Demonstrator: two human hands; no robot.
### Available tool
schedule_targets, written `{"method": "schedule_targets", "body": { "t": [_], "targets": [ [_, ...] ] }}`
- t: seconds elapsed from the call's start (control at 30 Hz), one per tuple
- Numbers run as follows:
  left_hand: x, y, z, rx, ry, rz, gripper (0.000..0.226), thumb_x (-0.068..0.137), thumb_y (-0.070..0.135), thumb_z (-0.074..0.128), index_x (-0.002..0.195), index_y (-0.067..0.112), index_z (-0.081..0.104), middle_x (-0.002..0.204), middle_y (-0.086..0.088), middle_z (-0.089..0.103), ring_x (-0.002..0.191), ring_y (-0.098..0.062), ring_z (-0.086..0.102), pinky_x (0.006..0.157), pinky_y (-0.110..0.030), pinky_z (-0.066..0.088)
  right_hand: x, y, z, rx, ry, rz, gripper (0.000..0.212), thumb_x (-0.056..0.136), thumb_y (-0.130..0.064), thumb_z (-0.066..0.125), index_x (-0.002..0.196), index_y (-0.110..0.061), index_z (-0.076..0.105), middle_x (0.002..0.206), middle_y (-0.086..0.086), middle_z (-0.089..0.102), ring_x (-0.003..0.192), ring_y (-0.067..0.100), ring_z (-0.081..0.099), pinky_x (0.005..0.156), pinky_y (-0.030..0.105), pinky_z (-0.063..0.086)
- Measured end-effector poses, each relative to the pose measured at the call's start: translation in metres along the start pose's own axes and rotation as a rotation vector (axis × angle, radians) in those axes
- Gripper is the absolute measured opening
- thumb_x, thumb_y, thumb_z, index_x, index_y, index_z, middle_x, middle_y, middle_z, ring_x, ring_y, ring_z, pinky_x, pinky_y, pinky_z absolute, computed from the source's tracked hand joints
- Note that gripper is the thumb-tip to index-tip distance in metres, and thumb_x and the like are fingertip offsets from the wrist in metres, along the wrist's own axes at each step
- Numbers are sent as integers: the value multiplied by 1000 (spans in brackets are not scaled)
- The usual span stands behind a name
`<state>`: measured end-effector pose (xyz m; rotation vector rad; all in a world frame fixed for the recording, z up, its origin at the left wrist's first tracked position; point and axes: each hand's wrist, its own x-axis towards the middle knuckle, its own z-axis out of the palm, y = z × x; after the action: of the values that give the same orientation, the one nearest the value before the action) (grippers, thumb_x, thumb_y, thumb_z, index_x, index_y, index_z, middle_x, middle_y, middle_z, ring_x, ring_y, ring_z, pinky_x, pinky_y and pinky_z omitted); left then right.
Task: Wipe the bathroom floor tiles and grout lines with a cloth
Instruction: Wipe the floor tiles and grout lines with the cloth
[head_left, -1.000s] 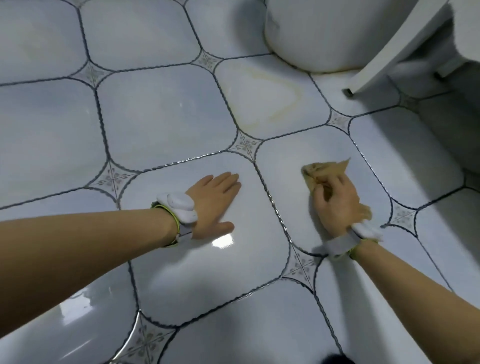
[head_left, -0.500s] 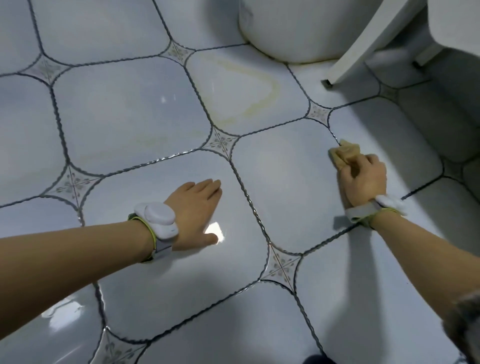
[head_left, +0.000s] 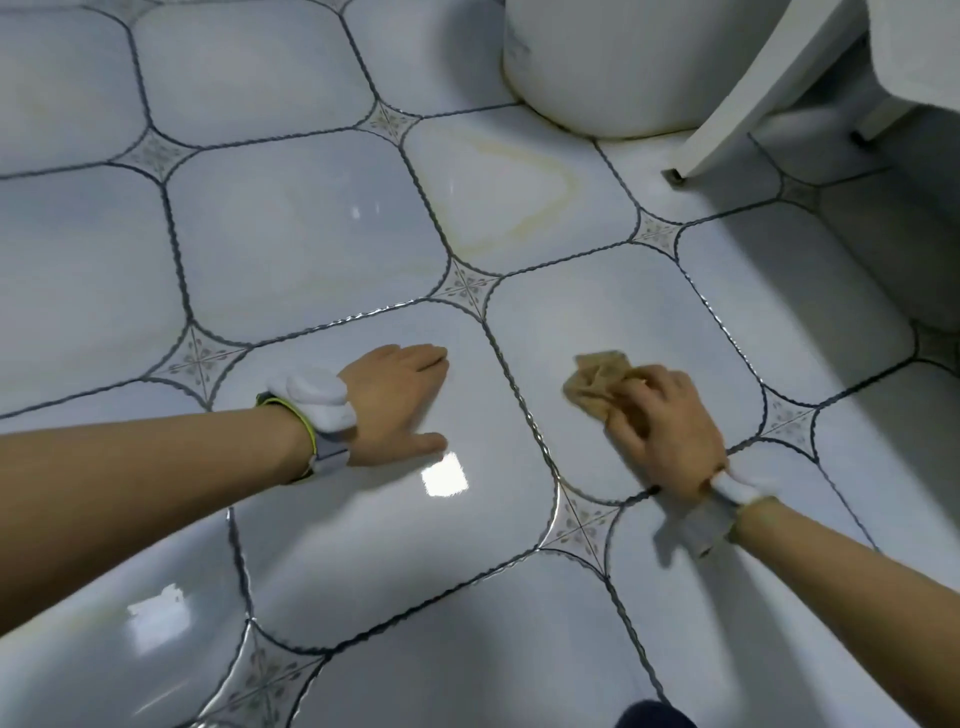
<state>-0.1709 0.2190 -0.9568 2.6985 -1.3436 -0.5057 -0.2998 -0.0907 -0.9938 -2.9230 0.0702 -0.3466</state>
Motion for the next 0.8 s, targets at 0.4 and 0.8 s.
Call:
{"method": "schedule_targets", "body": {
  "t": [0.4, 0.8],
  "targets": [
    [-121, -75, -1, -40, 72, -261, 79, 82, 55, 57, 145, 15, 34, 154, -1, 30, 139, -19, 32, 115, -32, 26, 15, -191, 53, 311, 62, -73, 10, 80, -20, 69, 79, -11, 64, 96, 2, 62, 78, 17, 45, 68, 25, 26],
    [-196, -115, 21, -138, 185, -409, 61, 85, 38, 60, 135, 6, 46, 140, -10, 48, 124, -28, 47, 102, -38, 40, 111, -234, 88, 261, 4, -129, 12, 78, -28, 71, 81, -18, 68, 85, -1, 58, 76, 23, 53, 64, 28, 40]
  ]
}}
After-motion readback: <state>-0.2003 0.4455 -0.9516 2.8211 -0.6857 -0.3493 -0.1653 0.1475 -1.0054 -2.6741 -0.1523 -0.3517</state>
